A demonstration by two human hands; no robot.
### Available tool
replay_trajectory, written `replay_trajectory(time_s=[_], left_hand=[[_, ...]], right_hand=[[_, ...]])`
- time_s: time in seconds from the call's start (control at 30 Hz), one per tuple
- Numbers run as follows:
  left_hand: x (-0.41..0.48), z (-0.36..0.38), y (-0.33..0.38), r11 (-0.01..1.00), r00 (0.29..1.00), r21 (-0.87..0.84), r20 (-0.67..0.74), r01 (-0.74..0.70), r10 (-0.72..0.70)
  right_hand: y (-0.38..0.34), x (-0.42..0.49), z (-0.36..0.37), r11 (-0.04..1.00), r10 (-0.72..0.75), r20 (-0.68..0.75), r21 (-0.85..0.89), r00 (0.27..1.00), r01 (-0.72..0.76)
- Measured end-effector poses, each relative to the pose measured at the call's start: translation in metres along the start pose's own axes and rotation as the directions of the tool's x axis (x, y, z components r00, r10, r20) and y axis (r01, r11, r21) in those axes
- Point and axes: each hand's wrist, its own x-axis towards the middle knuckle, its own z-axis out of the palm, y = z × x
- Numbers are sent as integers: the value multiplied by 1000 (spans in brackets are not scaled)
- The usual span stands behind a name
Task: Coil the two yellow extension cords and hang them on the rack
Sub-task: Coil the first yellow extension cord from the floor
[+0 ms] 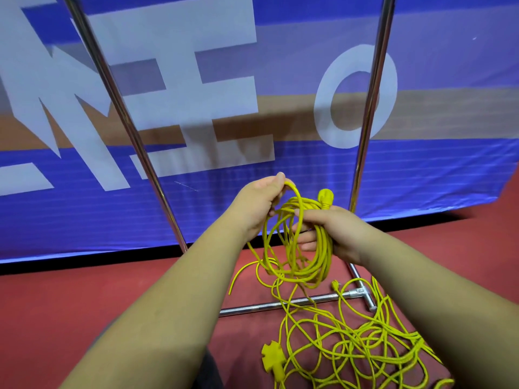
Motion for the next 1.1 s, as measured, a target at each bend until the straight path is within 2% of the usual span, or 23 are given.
replay_trajectory(time_s=[0.3,0.47,0.63,0.8,0.9,1.0,1.03,1.1], left_hand=[[2,-8,-8,991,997,131,-74,39,-30],[1,-2,-9,992,999,129,-54,-1,8],[8,-3,-8,984,997,169,-44,-53,62],[15,-8,-25,942,987,333,-130,-46,94],[22,-13,-38,897,984,429,-175,106,-33],[27,-15,-55,724,931,597,-122,345,-344],[24,-12,-62,646,896,668,-71,369,-439],[17,-2,-80,538,820,802,112,259,-562]], right_hand=[[-6,3,-6,990,-44,-43,129,998,49],[-23,-1,2,932,-2,32,363,999,-10],[-46,-10,5,923,17,16,384,1000,-21],[-58,-15,-5,918,22,-89,397,996,15],[-57,-14,-14,922,17,-124,385,992,32],[-57,-14,-21,920,16,-149,389,989,44],[-58,-15,-23,916,12,-154,399,988,51],[-62,-18,-24,908,-6,-156,412,988,71]])
